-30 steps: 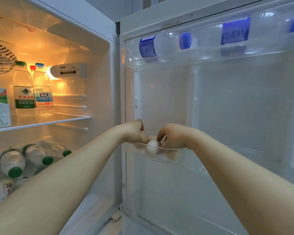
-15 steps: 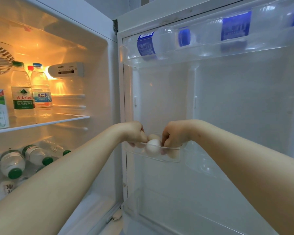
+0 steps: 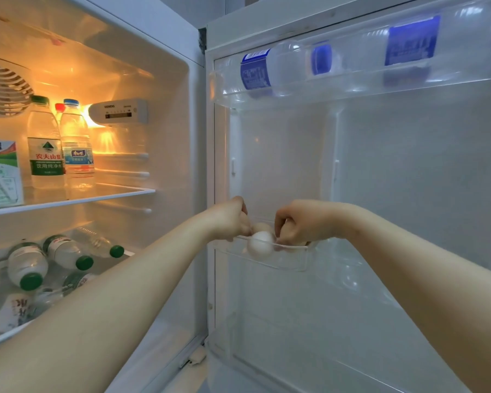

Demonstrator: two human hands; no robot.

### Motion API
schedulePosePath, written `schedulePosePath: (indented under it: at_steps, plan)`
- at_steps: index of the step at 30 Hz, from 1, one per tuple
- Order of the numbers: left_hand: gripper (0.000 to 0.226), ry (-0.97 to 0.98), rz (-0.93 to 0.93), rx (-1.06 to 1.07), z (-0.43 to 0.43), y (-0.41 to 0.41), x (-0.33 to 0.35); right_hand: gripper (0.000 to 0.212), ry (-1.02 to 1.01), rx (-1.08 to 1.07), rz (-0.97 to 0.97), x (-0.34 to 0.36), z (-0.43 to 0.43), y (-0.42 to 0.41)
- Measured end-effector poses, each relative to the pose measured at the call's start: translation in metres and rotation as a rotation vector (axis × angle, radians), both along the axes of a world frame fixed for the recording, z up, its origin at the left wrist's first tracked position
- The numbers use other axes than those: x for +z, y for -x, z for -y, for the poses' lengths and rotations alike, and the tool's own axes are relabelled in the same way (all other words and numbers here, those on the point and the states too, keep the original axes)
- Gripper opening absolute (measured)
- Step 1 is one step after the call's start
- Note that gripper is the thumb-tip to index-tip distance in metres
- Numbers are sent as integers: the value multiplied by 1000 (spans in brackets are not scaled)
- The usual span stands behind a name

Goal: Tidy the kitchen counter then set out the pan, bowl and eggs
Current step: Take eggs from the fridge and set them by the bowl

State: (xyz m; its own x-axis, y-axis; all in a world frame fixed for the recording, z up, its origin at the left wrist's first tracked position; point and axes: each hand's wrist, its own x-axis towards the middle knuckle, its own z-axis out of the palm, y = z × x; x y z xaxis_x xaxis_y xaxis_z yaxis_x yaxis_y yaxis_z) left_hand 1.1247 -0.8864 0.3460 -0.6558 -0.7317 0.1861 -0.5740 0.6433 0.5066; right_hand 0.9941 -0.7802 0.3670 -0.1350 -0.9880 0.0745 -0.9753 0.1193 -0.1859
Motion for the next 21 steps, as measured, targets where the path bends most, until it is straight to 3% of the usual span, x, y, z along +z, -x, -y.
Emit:
schedulePosePath:
  at_steps: [3,8,15,18,21]
  plan:
    - [24,35,-74,-7,2,0,-4,14,126,19,165,-7,-7,2]
    - [30,123,-273,94,0,-1,-12,28,298,-15,497,-16,-6,0]
    - [18,-72,-1008,157,-30,-10,-17,17,786,-41,809,-11,-10,-13]
    - [14,-173,-1254,219,-53,-16,-18,17,868,-12,1070,-16,-17,-26]
    - [11,-209,-1378,299,-75,-23,-21,16,838,72,1302,-24,-26,-44]
